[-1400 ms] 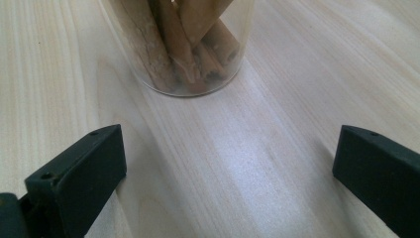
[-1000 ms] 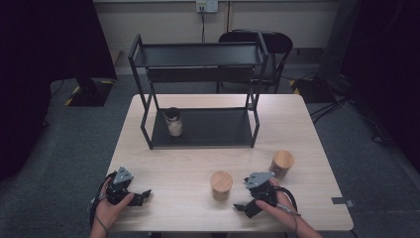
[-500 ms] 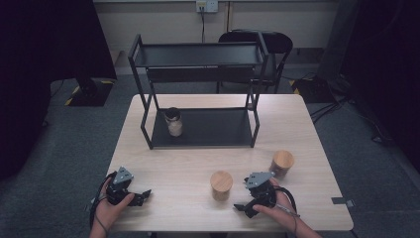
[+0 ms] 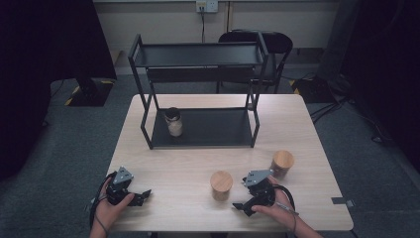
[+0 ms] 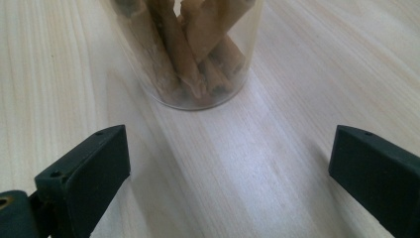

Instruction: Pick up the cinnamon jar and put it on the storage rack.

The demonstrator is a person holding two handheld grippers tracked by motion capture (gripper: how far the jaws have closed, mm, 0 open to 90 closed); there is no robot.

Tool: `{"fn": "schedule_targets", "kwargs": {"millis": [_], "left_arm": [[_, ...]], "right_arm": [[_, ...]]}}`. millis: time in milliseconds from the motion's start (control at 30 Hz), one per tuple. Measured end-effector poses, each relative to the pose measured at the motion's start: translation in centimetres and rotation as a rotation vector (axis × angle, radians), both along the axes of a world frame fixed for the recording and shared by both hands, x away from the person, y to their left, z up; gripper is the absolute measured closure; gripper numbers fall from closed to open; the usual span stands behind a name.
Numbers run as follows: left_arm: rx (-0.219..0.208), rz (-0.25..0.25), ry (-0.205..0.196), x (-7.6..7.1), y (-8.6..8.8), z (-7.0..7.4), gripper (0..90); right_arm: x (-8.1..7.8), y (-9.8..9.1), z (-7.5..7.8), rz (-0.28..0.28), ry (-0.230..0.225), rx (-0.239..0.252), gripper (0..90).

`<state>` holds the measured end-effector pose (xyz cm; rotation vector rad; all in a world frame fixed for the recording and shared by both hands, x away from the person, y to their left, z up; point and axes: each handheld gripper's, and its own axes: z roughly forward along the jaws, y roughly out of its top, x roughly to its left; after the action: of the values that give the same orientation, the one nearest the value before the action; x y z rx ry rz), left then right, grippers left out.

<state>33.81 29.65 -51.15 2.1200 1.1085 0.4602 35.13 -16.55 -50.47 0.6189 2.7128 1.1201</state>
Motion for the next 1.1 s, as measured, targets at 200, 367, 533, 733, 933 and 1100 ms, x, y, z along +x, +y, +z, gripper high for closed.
{"fn": "schedule_targets", "kwargs": {"millis": [200,367,533,733,933,1100], "left_arm": [[0.000,-0.001,0.000,0.0,0.0,0.0,0.2],[0.000,-0.001,0.000,0.0,0.0,0.0,0.2],[0.000,-0.001,0.000,0.0,0.0,0.0,0.2],[0.000,-0.001,0.000,0.0,0.0,0.0,0.2],[0.000,-0.001,0.000,0.0,0.0,0.0,0.2],[0.001,-0.001,0.000,0.0,0.0,0.0,0.2]], "right_arm": [[0.0,0.7,0.3,-0.001,0.014,0.032,1.1],[0.0,1.5,0.6,0.010,0.011,0.047,1.1],[0.2,2.3,0.7,0.018,0.013,0.060,1.1],[0.4,2.9,0.8,0.021,0.022,0.091,1.1],[0.6,3.4,0.8,0.029,0.019,0.115,3.6],[0.7,3.8,0.8,0.036,0.016,0.124,5.2]]}}
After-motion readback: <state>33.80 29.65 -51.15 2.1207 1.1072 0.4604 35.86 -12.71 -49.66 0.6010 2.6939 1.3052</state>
